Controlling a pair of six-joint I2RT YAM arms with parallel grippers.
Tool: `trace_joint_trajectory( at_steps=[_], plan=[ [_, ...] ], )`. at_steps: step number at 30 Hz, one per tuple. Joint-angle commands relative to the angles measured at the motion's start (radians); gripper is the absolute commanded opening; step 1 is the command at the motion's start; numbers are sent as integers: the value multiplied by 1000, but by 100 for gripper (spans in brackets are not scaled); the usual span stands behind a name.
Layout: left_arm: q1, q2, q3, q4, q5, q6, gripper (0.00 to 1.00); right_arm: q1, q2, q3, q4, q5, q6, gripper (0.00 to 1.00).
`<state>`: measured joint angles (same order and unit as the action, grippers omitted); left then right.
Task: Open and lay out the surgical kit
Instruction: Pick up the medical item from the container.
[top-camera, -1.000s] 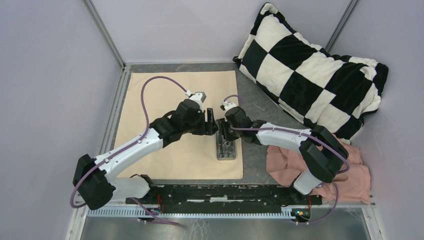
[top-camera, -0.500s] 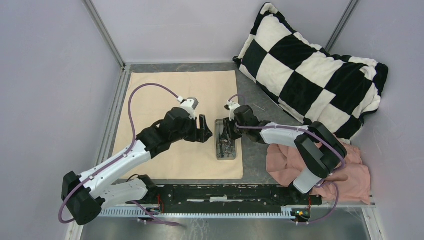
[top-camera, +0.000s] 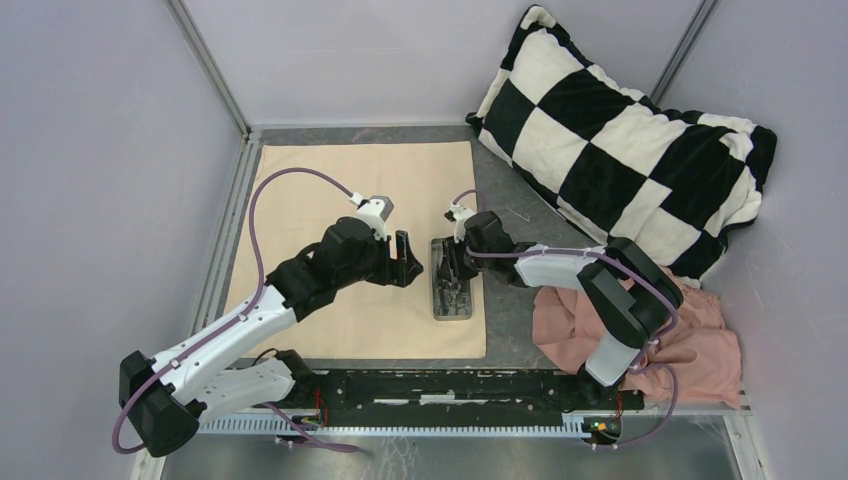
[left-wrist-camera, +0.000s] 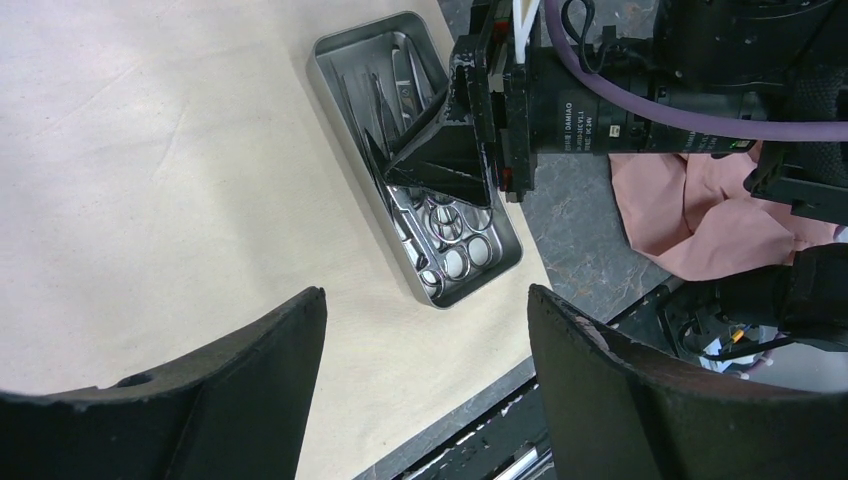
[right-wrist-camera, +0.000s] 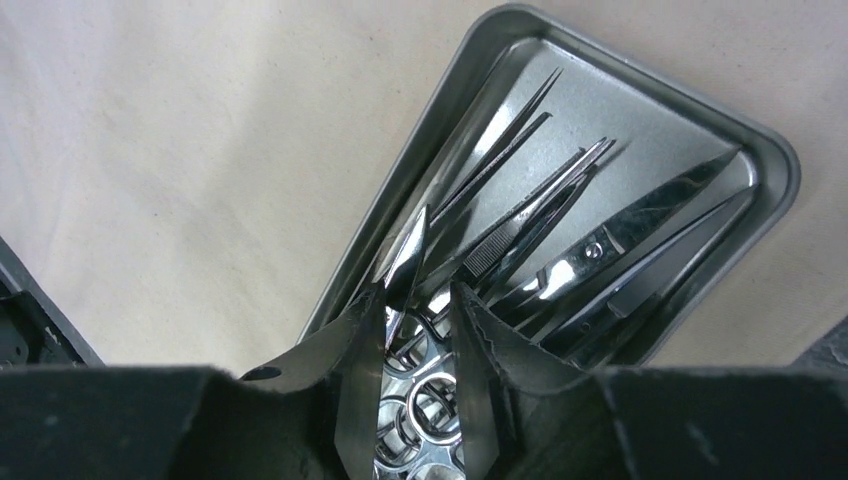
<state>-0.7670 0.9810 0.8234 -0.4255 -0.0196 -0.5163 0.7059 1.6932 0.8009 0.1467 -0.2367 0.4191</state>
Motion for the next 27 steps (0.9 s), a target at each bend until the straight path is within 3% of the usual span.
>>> trace_joint_trajectory(
  at_steps=[1, 6, 10, 14, 19, 23, 27],
  plan=[
    [3, -6, 2, 12, 5, 43, 80, 3, 32, 34, 52, -24, 15, 34],
    [3, 3, 8, 10, 2, 45, 80, 5, 27, 19, 80, -30, 34, 30],
    [3, 13, 12, 12, 3, 45, 81, 15, 20, 29, 49, -3, 35, 39],
    [3, 23, 11, 19, 8, 44, 81, 56, 25, 54, -15, 92, 11, 39],
    [3, 27, 14, 22, 13, 39, 81, 74, 20, 45, -35, 148, 5, 32],
    [3, 31, 16, 18, 12, 38, 81, 71, 0, 53, -49, 165, 15, 14],
    [3, 30, 16, 16, 10, 29, 81, 61, -49, 63, -48, 128, 54, 6]
  ],
)
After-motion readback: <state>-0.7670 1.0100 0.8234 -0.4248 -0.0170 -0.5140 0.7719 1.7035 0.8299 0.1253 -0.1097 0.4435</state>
